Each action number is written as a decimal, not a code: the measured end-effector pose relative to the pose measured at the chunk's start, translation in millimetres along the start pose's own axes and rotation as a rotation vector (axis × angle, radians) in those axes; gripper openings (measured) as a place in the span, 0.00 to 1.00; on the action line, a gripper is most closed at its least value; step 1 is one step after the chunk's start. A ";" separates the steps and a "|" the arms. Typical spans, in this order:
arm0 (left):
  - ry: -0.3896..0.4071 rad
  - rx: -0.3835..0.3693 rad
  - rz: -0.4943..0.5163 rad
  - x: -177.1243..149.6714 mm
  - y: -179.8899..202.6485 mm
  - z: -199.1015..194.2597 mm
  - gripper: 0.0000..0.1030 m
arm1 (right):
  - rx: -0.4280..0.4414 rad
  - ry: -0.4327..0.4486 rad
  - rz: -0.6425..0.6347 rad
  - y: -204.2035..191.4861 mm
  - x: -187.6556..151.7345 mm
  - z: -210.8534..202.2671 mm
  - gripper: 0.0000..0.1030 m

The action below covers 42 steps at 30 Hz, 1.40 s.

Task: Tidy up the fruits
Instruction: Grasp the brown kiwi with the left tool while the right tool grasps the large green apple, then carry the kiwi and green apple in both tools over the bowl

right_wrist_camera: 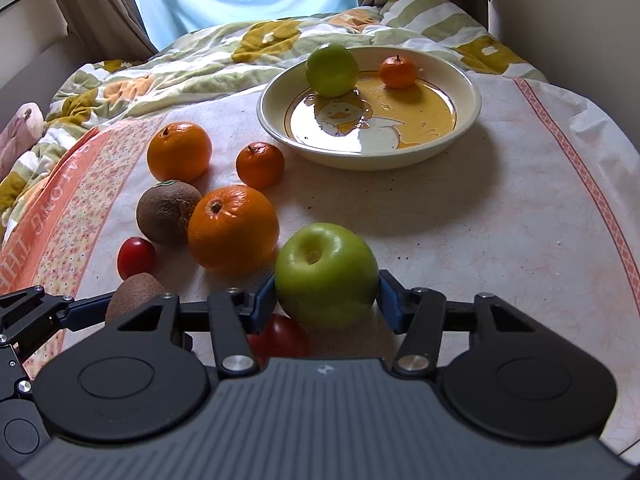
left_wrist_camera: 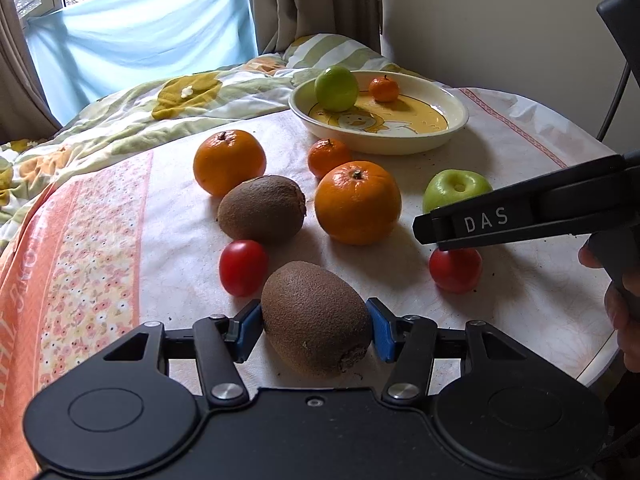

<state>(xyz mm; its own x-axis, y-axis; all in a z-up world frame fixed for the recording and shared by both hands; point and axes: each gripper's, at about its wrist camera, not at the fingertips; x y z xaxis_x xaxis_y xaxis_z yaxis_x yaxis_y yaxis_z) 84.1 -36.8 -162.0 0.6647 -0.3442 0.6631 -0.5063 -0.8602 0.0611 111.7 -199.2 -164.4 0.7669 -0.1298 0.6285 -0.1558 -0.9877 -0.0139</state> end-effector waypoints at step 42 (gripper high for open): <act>0.219 0.009 -0.071 119.4 30.4 -83.7 0.58 | -0.014 0.106 0.045 79.3 82.5 -110.0 0.66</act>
<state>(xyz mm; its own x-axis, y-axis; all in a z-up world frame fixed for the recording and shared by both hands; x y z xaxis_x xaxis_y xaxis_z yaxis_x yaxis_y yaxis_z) 102.2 -72.5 -18.5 0.5626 -0.1938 0.8037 -0.4571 -0.8830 0.1070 94.1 -278.6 -28.1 0.6889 -0.1633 0.7062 -0.1976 -0.9797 -0.0338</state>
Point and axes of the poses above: each gripper's, at about its wrist camera, not at the fingertips, and z roughly the way its jaws point, y to its right, x to its top, and after that the axes turned 11 degrees about -x, right-handed
